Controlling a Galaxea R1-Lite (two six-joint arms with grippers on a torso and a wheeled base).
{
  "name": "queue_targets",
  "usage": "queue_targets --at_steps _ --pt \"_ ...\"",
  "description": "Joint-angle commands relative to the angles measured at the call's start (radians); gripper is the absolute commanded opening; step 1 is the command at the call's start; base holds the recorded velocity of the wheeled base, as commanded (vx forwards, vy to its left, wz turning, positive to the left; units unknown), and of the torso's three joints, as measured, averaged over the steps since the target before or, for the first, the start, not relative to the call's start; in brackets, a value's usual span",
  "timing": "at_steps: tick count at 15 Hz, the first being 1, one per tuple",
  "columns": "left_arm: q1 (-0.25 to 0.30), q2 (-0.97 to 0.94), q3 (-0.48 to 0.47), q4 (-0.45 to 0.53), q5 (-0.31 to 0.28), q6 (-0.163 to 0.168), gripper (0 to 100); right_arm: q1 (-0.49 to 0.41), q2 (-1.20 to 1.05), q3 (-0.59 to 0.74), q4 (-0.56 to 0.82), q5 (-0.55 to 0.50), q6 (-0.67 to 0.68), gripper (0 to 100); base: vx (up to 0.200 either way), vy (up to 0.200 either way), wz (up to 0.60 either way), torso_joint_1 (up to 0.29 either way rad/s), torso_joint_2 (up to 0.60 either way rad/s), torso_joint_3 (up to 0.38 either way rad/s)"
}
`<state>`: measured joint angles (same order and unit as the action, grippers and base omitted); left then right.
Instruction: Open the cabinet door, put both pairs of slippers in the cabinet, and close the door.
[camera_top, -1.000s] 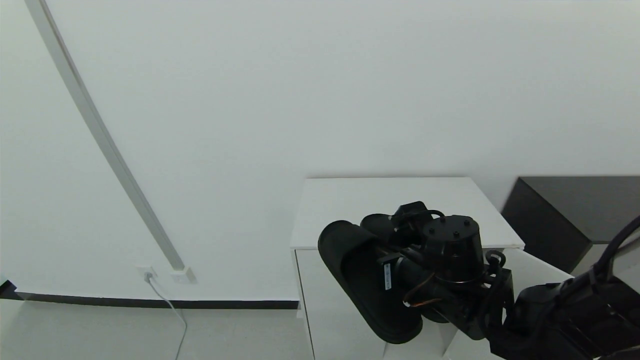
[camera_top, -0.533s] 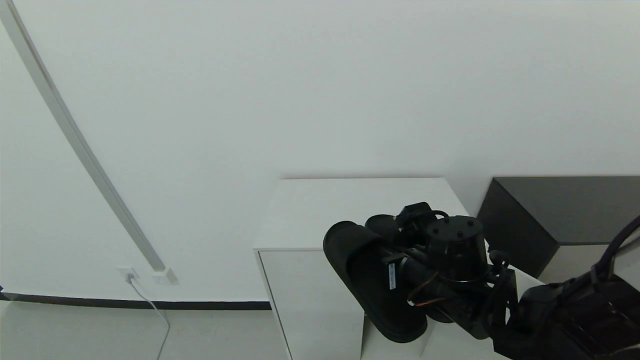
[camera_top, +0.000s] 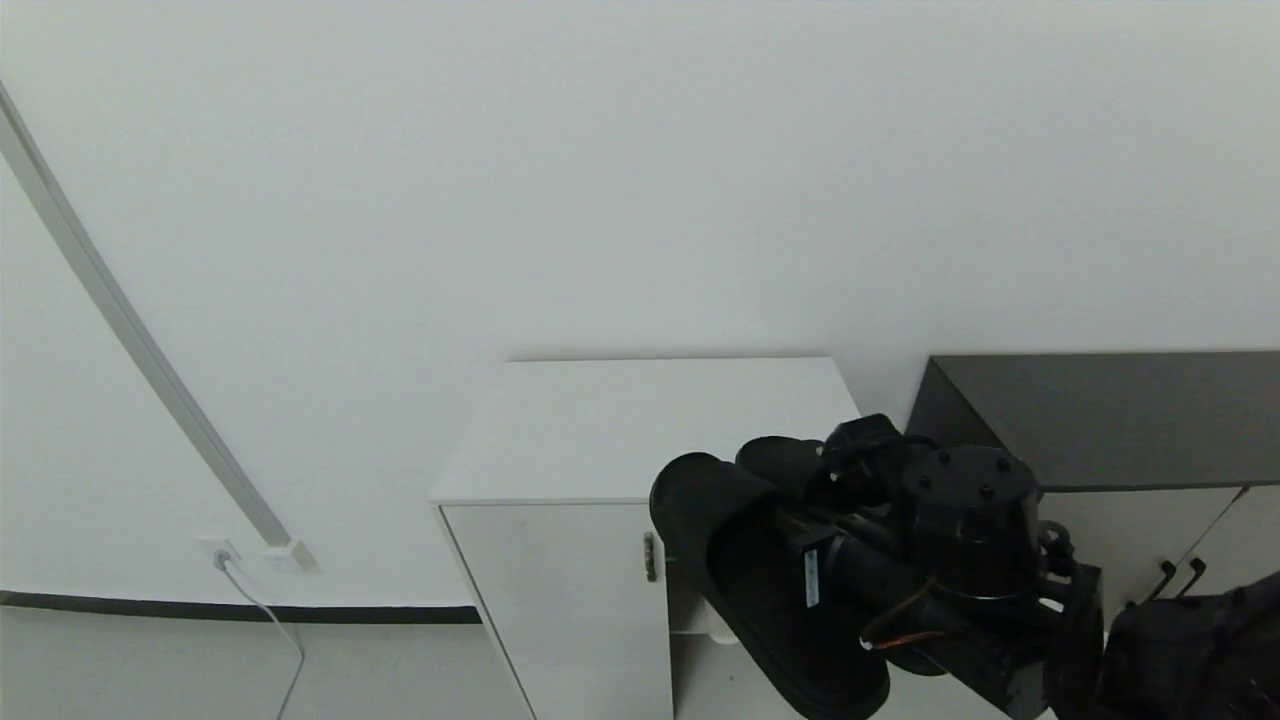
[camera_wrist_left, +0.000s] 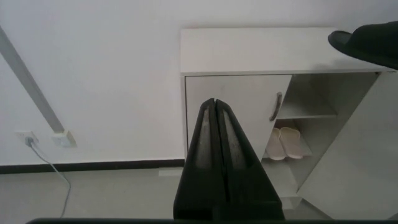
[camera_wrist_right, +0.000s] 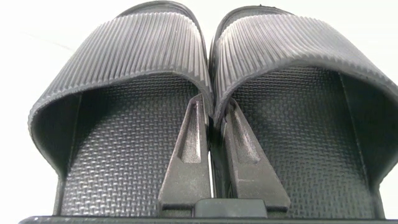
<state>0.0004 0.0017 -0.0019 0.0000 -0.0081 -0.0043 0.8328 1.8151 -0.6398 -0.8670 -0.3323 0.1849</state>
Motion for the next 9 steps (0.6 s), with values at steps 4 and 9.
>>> queue_targets --at_steps 4,9 --pt "0.000 0.000 0.000 0.000 0.000 -0.002 0 0.057 -0.100 0.080 0.002 0.003 0.002 0 0.000 0.000 0.00 0.000 0.00 0.000" --pt "0.000 0.000 0.000 0.000 0.000 -0.002 0 0.080 -0.111 0.097 0.000 0.004 -0.001 0 0.000 0.000 0.00 0.000 0.00 0.000"
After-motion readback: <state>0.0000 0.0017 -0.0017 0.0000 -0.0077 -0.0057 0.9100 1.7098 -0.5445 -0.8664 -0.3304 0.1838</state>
